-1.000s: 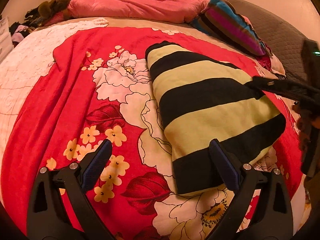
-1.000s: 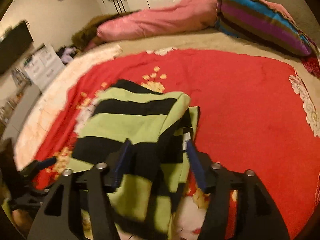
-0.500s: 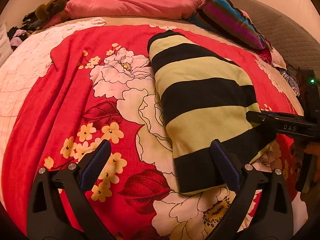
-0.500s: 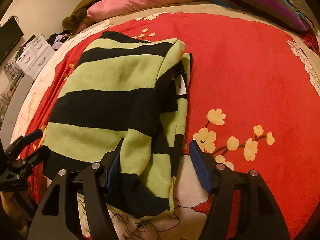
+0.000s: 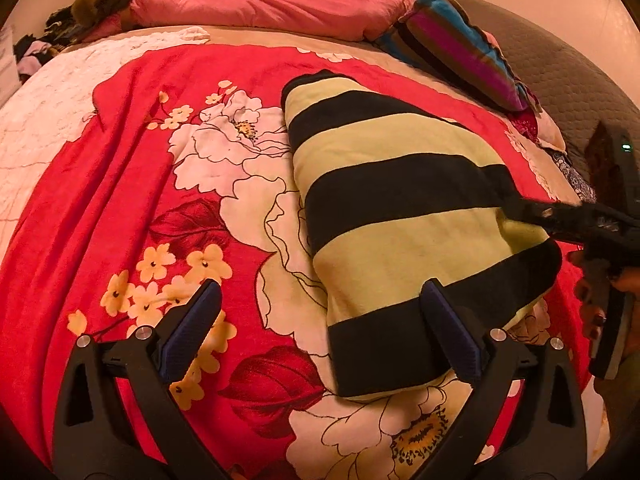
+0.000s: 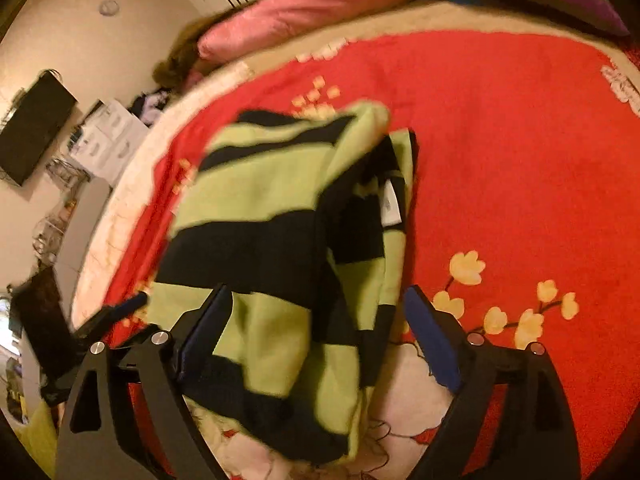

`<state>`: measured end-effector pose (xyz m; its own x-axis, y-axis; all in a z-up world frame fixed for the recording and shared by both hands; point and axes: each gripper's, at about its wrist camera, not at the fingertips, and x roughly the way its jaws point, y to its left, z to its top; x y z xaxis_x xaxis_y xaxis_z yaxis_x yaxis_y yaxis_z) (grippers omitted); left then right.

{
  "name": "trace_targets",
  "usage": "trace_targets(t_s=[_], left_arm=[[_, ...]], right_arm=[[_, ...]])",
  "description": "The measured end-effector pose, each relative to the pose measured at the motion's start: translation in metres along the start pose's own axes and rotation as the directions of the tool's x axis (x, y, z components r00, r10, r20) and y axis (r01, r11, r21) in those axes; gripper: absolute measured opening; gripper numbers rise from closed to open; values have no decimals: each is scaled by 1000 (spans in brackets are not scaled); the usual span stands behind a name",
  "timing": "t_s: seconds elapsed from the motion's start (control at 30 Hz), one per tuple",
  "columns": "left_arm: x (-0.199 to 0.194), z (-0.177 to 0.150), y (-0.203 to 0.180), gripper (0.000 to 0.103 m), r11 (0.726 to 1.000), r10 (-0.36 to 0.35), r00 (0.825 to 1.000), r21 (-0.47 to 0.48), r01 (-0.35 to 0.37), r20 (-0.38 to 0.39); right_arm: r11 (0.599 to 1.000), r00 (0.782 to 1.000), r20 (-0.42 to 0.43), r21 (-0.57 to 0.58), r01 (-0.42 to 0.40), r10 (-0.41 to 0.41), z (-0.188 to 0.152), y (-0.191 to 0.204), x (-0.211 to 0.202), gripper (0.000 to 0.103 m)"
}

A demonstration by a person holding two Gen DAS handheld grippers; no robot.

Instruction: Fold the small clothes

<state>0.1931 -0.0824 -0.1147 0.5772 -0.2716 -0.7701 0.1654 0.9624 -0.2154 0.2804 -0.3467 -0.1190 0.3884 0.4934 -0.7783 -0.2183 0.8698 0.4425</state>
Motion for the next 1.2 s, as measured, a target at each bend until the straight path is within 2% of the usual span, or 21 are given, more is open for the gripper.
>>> trace_targets(t_s=[0.2, 0.33, 0.37, 0.43, 0.5, 0.53, 0.57, 0.6, 0.63, 0.73, 0.83, 0.9, 1.0, 1.03, 1.2], left_arm=[[8, 1, -4, 93, 1000, -11, 1000, 2, 11, -8], [18, 4, -6, 93, 1000, -20, 1000, -1, 20, -10], [22, 4, -4, 93, 999, -40, 999, -30, 39, -17], [28, 6, 0, 93, 995, -75, 997, -73, 72, -30], [34, 8, 1, 92, 993, -92, 995, -81, 89, -37], [34, 9, -2, 80, 993, -94, 995, -70, 91, -37], [34, 11, -6, 60, 992, -116, 993, -53, 114, -37], [33, 12, -10, 56, 991, -129, 991, -40, 127, -36], [30, 13, -15, 54, 994, -110, 993, -14, 109, -32], [25, 17, -13, 48, 992, -125, 992, -17, 124, -21], [10, 23, -15, 43, 996, -89, 995, 34, 88, 37], [-2, 28, -19, 42, 995, -74, 994, 66, 69, 84], [-13, 33, -19, 42, 993, -100, 987, 78, 91, 124], [-14, 34, -20, 42, 992, -99, 987, 85, 89, 126], [2, 26, -25, 44, 991, -64, 996, 121, 56, 63]], right_arm=[[997, 998, -15, 53, -60, 61, -9, -12, 18, 87], [998, 999, -10, 34, -47, 47, -9, -7, 21, 87], [998, 999, -12, 35, -50, 51, -9, -6, 21, 84], [997, 997, -18, 42, -70, 71, -7, -3, 24, 72], [998, 998, -18, 33, -61, 62, -5, 1, 25, 69], [998, 998, -17, 32, -54, 55, -5, 3, 24, 67], [998, 999, -13, 34, -44, 44, -6, 6, 24, 66], [999, 999, -8, 31, -37, 37, -6, 8, 23, 64], [999, 1000, 0, 27, -28, 28, -6, 11, 22, 62], [998, 999, 22, 54, -41, 40, -7, 15, 15, 59], [997, 998, 53, 60, -50, 47, -7, 22, 4, 59], [996, 996, 73, 76, -55, 49, -8, 26, -3, 59], [986, 992, 99, 138, -94, 81, -12, 19, -10, 59], [983, 991, 102, 151, -102, 87, -14, 18, -12, 59], [986, 998, 68, 163, -26, 15, -21, 10, -5, 55]])
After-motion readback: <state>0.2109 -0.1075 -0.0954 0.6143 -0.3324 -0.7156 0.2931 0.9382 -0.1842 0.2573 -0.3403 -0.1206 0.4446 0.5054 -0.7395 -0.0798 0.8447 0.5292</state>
